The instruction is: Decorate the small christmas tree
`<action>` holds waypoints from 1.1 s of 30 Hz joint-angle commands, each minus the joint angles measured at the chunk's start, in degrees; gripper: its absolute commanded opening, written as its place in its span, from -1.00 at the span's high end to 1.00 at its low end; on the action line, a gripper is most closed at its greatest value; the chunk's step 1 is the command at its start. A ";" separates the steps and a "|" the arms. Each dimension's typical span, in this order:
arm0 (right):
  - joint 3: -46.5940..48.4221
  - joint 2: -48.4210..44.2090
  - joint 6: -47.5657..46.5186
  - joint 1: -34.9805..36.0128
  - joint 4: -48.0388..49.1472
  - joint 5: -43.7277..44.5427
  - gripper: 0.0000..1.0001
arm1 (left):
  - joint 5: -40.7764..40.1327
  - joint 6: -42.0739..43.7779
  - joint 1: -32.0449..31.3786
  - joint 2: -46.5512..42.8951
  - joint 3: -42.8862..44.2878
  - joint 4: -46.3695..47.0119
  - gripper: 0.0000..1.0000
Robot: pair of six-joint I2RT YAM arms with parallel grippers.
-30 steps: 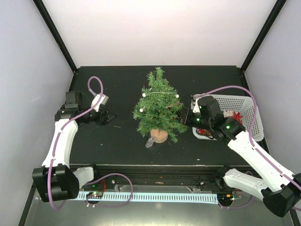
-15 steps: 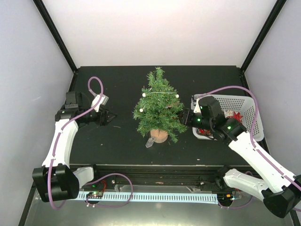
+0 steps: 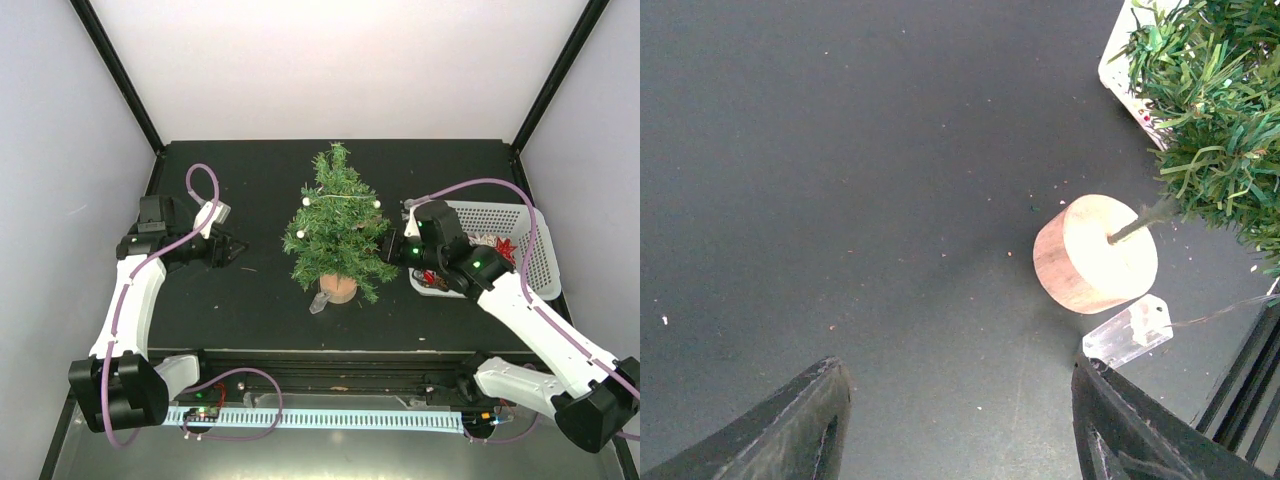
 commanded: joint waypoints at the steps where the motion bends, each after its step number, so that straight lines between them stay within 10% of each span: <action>1: 1.14 0.61 0.08 0.36 2.32 -1.54 0.55 | 0.47 -0.28 -0.23 -1.02 -0.03 0.91 -0.23; 33: 2.88 -4.46 -0.65 0.21 -3.20 1.93 0.46 | 0.82 -0.15 -0.28 -1.20 -0.63 1.35 -0.23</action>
